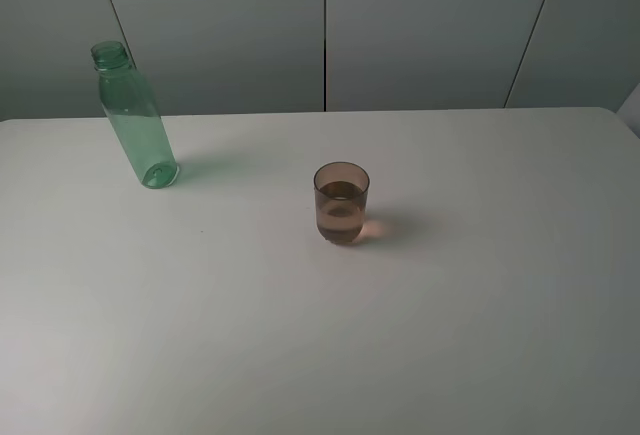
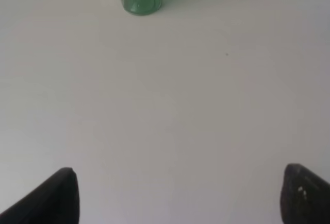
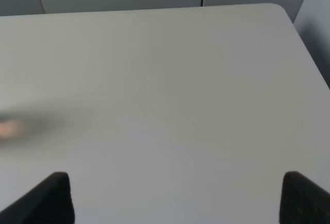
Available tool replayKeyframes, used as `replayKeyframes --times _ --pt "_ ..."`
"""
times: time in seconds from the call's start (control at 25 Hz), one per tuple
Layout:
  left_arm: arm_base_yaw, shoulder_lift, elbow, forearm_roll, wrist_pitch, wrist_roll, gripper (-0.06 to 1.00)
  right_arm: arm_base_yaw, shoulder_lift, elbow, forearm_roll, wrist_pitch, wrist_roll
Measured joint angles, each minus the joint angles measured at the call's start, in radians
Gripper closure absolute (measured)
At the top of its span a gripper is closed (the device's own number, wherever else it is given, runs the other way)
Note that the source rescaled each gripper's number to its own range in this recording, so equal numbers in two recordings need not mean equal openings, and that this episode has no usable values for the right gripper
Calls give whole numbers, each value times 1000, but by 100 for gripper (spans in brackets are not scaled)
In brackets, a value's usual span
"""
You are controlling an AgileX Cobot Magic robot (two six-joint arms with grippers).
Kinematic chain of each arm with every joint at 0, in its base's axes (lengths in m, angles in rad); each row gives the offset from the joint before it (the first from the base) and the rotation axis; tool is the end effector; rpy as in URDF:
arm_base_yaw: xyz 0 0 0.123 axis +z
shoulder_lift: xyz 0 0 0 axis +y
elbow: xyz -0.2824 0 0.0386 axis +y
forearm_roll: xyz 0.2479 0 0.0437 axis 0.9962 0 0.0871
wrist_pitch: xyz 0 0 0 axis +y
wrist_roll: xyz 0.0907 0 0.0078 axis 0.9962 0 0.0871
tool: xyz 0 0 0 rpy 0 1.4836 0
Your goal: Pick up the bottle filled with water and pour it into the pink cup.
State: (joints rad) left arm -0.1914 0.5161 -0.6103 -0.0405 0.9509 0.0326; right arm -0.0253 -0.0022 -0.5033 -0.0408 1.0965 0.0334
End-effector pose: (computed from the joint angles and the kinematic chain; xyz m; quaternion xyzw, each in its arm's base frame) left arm 0.0793 -0.0184 0.2994 0.0985 0.9153 -0.0506 0.3871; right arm -0.0072 -0.0031 0.2753 0.0265 0.8604 -0.0183 0.5085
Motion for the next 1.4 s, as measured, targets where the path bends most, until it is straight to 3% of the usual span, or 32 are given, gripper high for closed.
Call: replayKeyframes --times 0.36,0.64,1.4 --pt "2 -329 85 41 108 -6 -6 0 0 0 0 0 0" --pt "48 -504 99 50 124 -4 -6 0 0 0 0 0 0" --pt "92 -516 99 72 126 -24 -6 0 0 0 0 0 0"
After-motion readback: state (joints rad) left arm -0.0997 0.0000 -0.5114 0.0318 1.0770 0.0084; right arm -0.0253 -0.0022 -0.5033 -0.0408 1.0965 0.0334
